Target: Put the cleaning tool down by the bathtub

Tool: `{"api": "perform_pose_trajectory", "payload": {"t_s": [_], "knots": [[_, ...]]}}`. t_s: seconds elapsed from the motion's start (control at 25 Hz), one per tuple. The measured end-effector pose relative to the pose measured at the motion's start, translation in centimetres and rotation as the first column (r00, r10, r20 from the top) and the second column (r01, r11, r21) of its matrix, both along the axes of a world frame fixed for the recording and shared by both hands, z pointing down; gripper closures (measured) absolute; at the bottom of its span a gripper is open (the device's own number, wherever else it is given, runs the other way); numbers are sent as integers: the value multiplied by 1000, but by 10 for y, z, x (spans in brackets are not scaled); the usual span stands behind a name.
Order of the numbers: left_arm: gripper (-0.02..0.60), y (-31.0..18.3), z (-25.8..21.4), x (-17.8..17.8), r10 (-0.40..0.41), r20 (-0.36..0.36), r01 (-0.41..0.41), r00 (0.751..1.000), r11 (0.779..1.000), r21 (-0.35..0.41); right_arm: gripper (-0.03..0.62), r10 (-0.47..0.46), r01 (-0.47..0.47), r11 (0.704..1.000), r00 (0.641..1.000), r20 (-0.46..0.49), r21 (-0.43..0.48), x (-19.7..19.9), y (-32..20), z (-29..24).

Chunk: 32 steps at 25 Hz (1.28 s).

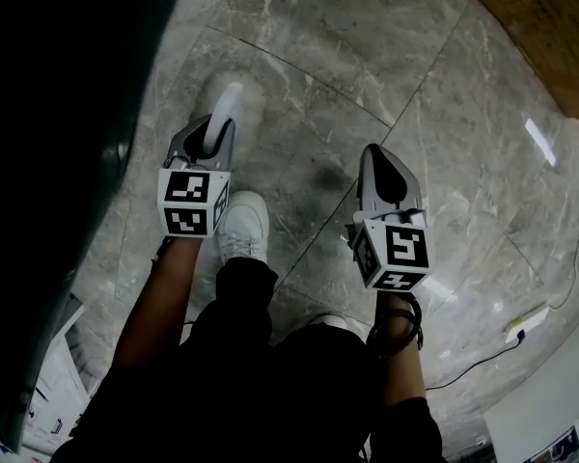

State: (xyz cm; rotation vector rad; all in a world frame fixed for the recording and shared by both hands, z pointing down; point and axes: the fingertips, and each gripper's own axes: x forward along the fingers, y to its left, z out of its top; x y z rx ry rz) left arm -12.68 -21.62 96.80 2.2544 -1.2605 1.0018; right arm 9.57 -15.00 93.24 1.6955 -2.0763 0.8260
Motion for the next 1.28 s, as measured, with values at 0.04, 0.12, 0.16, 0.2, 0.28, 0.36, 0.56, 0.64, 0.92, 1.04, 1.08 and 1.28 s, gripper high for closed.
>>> {"api": "perform_pose_trajectory", "payload": {"t_s": [0.04, 0.12, 0.16, 0.2, 0.28, 0.36, 0.56, 0.64, 0.92, 1.04, 1.08, 1.28], "knots": [[494, 0, 0, 0, -1, 2, 1, 1000, 1000, 2, 576, 1, -1, 1000, 1000, -1, 4, 1, 1, -1], [494, 0, 0, 0, 2, 6, -2, 1000, 1000, 2, 576, 10, -10, 1000, 1000, -1, 11, 4, 3, -3], [492, 0, 0, 1, 7, 4, -7, 1000, 1000, 1, 576, 16, -16, 1000, 1000, -1, 14, 5, 3, -4], [492, 0, 0, 1, 11, -1, -11, 1000, 1000, -2, 576, 21, -21, 1000, 1000, 0, 18, 7, 4, -5], [492, 0, -1, 0, 15, -15, -15, 1000, 1000, -7, 576, 20, -20, 1000, 1000, 1, 22, 7, 5, -6], [491, 0, -2, 0, 15, -19, -15, 1000, 1000, -5, 576, 13, -13, 1000, 1000, -1, 26, 7, 6, -7], [429, 1, -4, 5, 31, -40, -31, 999, 999, 14, 576, 20, -20, 999, 1000, -6, 41, 13, 7, -11], [406, 2, -6, 4, 37, -37, -37, 999, 999, 20, 576, 21, -21, 999, 1000, -8, 44, 15, 8, -12], [350, 3, -20, 5, 61, -46, -58, 997, 996, 66, 576, 33, -33, 998, 999, -8, 57, 17, 10, -18], [345, 7, -32, 10, 87, -46, -82, 995, 992, 99, 576, 31, -30, 997, 999, -7, 65, 15, 10, -24], [345, 7, -37, 11, 89, -48, -83, 995, 990, 114, 576, 29, -29, 997, 1000, -7, 70, 14, 10, -27], [345, -1, -67, 10, 80, -59, -67, 995, 979, 194, 576, 20, -19, 996, 1000, -17, 86, 15, 5, -32]]}}
